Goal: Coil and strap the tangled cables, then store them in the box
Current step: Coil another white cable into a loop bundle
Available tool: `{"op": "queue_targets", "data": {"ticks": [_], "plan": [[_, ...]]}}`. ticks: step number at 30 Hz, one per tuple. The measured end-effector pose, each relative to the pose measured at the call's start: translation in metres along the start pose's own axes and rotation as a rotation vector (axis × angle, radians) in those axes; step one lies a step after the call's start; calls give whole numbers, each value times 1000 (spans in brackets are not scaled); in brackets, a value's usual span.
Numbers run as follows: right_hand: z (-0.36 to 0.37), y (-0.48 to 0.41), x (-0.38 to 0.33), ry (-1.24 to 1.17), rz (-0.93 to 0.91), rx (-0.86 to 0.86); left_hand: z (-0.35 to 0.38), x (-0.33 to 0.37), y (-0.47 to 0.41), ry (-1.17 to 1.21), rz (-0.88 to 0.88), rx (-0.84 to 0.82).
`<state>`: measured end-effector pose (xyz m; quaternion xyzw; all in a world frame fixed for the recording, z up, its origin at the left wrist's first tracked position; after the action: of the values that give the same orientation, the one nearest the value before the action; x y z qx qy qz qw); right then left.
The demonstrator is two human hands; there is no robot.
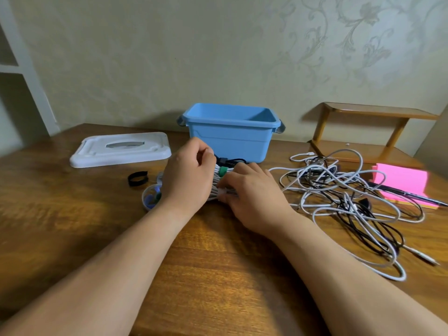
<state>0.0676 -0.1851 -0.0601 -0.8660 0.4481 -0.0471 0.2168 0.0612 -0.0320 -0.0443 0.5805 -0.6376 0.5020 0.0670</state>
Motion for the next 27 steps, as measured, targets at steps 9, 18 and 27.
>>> {"op": "queue_targets", "data": {"ticks": [9,18,27], "plan": [[-6,3,17,-370,124,204,6,-2,6,-20,94,-46],[-4,4,-1,-134,43,339,12,4,15,-91,199,-4],[-8,13,0,64,32,441,11,23,24,-158,270,-62]]}}
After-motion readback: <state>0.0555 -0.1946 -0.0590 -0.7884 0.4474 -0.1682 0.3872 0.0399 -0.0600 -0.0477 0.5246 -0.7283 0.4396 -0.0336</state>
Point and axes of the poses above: each hand's wrist, its own y-axis away from the middle knuckle, its own z-axis out of the palm, x = y × z, the point moved 4 cm from there along -y, towards the middle knuckle, and after that the axes turned 6 degrees about -x, right-handed, at the moved point
